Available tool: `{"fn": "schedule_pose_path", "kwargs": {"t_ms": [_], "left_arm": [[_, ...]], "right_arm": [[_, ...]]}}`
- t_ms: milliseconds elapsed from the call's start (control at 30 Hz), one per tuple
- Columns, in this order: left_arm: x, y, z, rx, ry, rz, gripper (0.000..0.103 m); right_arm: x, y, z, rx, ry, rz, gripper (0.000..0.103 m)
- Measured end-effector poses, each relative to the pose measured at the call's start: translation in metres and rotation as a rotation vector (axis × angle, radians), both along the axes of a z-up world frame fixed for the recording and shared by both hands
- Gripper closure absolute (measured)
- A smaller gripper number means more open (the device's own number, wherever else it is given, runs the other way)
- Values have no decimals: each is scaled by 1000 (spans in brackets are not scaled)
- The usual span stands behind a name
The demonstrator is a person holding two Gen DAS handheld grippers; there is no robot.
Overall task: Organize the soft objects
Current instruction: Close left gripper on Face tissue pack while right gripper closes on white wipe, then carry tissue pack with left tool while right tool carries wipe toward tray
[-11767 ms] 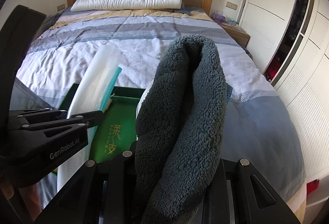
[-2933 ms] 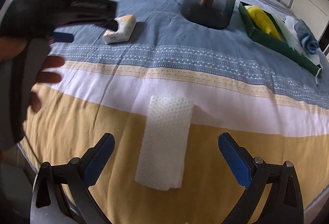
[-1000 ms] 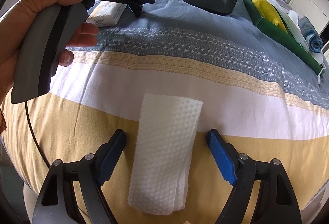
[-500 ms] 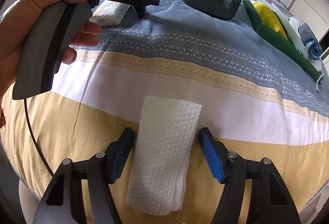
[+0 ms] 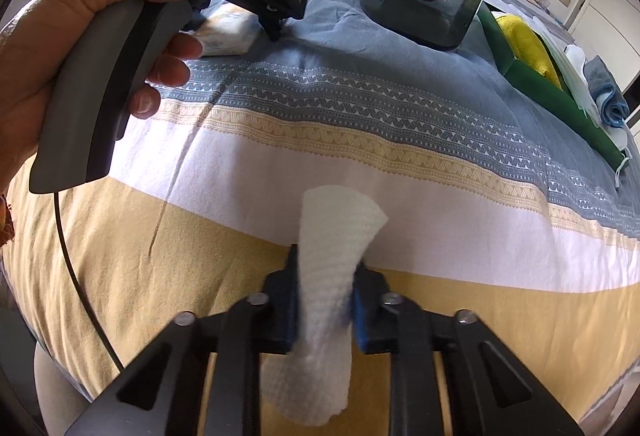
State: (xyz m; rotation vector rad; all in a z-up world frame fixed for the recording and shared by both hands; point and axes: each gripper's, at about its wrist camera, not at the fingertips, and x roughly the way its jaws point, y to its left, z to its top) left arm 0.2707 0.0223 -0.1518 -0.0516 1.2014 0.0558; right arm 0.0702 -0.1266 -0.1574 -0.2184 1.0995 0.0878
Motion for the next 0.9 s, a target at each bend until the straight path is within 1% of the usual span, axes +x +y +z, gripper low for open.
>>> {"fn": "schedule_pose_path", "kwargs": {"t_ms": [133, 333, 533, 667, 733, 833, 900], "left_arm": [[-4, -1, 4, -6, -16, -1, 58], [-12, 1, 13, -11, -21, -8, 59], [-29, 8, 24, -18, -26, -3, 59], [-41, 13, 34, -20, -32, -18, 59], [-52, 12, 45, -30, -45, -36, 59], [-70, -2, 62, -28, -61, -76, 59], [-85, -15, 73, -62, -60, -104, 59]], "right_arm": [[-1, -1, 2, 18, -5, 6, 92], [-4, -7, 9, 45, -16, 17, 93], [-7, -16, 20, 68, -32, 12, 94], [-9, -30, 32, 96, -47, -9, 94], [-11, -39, 41, 105, -62, -18, 94], [-12, -64, 57, 118, -84, -50, 94], [-13, -84, 69, 120, -106, -75, 94]]}}
